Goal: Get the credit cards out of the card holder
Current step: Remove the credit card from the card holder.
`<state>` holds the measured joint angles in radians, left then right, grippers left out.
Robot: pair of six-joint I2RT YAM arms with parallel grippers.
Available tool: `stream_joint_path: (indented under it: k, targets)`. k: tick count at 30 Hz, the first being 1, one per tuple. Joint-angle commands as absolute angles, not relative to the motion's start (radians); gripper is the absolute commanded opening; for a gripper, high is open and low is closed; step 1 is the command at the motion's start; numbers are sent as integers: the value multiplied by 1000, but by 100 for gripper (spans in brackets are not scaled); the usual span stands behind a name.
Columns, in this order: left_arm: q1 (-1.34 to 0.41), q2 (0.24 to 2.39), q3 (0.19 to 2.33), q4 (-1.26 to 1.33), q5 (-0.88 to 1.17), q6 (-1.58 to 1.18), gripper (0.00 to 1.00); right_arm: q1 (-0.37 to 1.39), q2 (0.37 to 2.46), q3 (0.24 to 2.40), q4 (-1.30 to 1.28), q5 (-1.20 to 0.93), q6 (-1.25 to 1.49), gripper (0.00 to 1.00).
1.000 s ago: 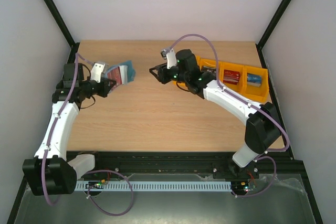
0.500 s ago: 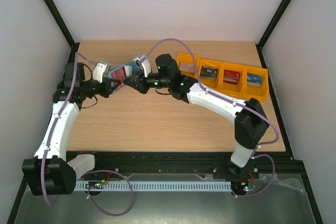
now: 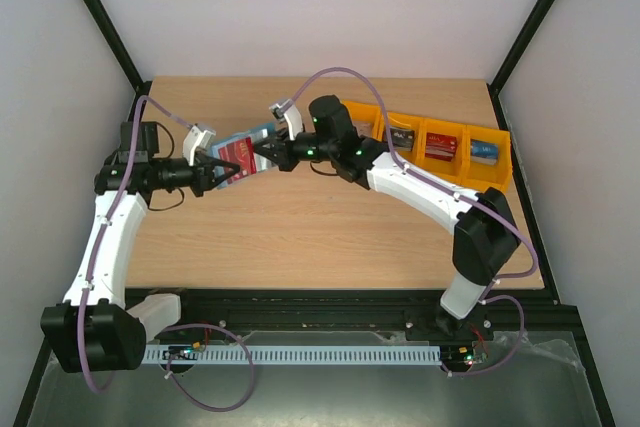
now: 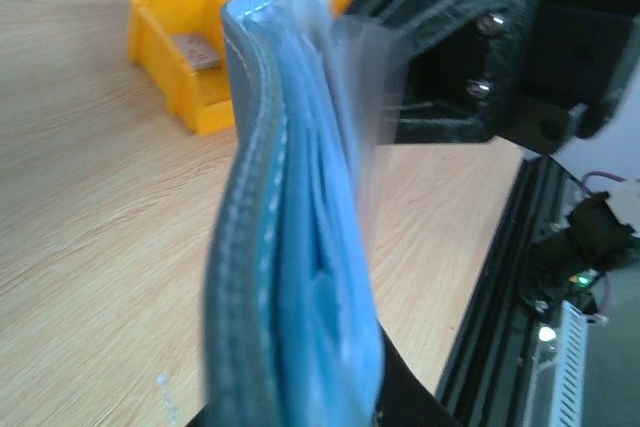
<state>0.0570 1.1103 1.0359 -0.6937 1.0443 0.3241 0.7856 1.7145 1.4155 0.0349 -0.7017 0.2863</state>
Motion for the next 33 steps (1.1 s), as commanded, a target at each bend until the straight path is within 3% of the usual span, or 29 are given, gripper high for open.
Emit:
stream_joint_path:
  k: [1,10,18,22,24,27,33]
  targets:
    - [49,1100,1083,-797,1221,451,2,766,1692,1406,-12,-722,240,6]
    - [51,1100,1074,-790,1224,445,2,789,1664,1394,-7,-879,181,16]
    - [52,1099,1078,-806,1238,460,2,772,1578,1364,-119,-821,40,22]
    - [52,1100,1078,-814,1239,471,2,770,1549,1349,-167,-878,-14,40]
    - [52,1096,1076,-822,1231,483,2,769,1552,1349,-161,-929,1,43]
    - [53,1092,1081,-849,1236,513,2,770,1555,1343,-94,-958,68,41]
    - [52,1092,1090,-864,1247,530,2,770,1577,1315,64,-910,202,27]
